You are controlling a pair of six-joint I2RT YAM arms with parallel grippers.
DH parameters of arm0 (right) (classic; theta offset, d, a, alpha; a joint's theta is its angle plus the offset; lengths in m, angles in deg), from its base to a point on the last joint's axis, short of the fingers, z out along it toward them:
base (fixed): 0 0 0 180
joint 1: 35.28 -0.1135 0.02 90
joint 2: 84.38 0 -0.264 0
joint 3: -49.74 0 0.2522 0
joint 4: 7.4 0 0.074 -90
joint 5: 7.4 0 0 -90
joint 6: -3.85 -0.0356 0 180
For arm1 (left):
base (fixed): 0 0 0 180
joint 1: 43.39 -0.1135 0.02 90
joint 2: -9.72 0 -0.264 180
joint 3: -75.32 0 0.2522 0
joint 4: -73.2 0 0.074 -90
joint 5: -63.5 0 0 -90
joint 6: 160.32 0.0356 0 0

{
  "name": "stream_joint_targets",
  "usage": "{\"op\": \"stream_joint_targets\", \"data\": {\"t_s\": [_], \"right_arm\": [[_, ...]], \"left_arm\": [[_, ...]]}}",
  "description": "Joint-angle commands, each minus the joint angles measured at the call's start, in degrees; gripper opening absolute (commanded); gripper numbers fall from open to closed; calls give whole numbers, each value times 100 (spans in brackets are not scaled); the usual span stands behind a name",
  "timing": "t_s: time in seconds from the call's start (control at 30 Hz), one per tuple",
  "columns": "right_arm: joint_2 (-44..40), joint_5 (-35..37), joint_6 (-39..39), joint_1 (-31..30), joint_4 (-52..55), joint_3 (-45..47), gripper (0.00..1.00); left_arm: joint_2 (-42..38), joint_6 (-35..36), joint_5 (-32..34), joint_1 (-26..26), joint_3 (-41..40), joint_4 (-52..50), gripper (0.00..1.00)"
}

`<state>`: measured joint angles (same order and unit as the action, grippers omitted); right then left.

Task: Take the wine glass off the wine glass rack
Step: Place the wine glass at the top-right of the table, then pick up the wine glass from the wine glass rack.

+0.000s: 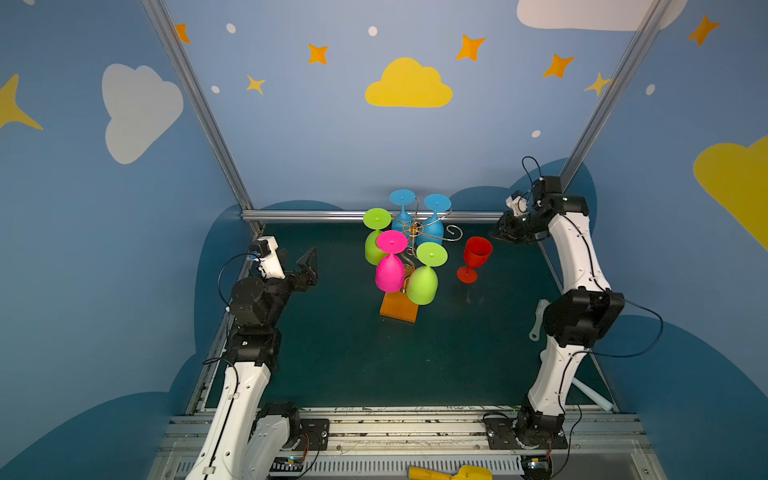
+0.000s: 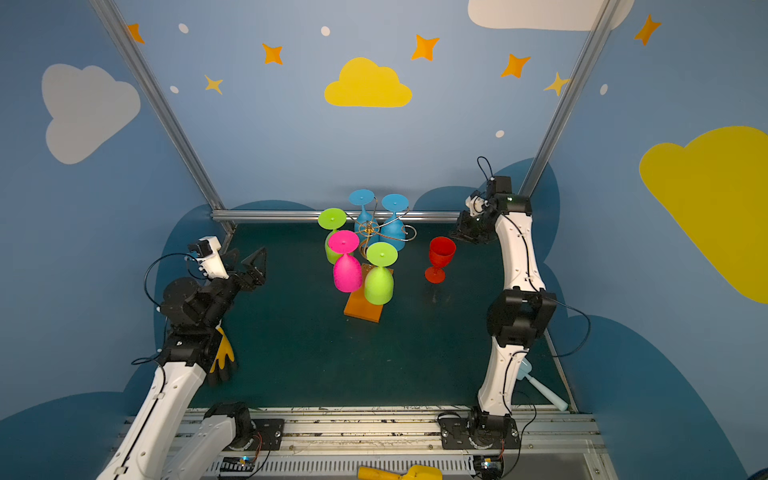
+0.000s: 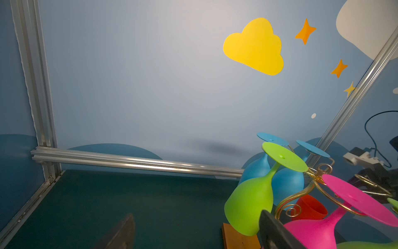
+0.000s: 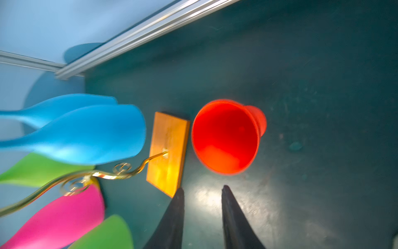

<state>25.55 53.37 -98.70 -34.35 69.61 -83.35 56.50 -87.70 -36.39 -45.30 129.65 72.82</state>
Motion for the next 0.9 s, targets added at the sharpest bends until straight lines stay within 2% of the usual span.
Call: {"op": "stream_joint_targets", "data": {"t_s": [0.0,0.13,0.23,0.3,0.43,0.57,0.73,0.87], "right_arm": [[-1005,-870,-371,-29,-1120,957,30],[-2343,-1405,-495,-39,-2448,2648,32],[-3454,-1331,-1179,-54,-3721,4072,35],[-4037,-1321,-1463,-52,-4164,4688,37],[-4642,-1626,-1776,-171,-4309,5145,38],[-4879,-1882,-2383,-485,-5007,5527,38],[-4685,-2001,-2840,-1093,-5561,5593,38],[-4526,-1884,-2862,-1498,-5595,5498,38]], "left_arm": [[-82,-26,-66,-42,-82,120,89],[-95,-48,-86,-54,-85,137,89],[-111,-89,-117,-77,-96,160,89],[-126,-98,-116,-75,-98,169,89],[-118,-166,-134,-93,-122,210,89],[-112,-225,-197,-101,-123,243,89],[-148,-225,-162,-111,-151,238,89],[-201,-237,-162,-110,-165,234,89]]}}
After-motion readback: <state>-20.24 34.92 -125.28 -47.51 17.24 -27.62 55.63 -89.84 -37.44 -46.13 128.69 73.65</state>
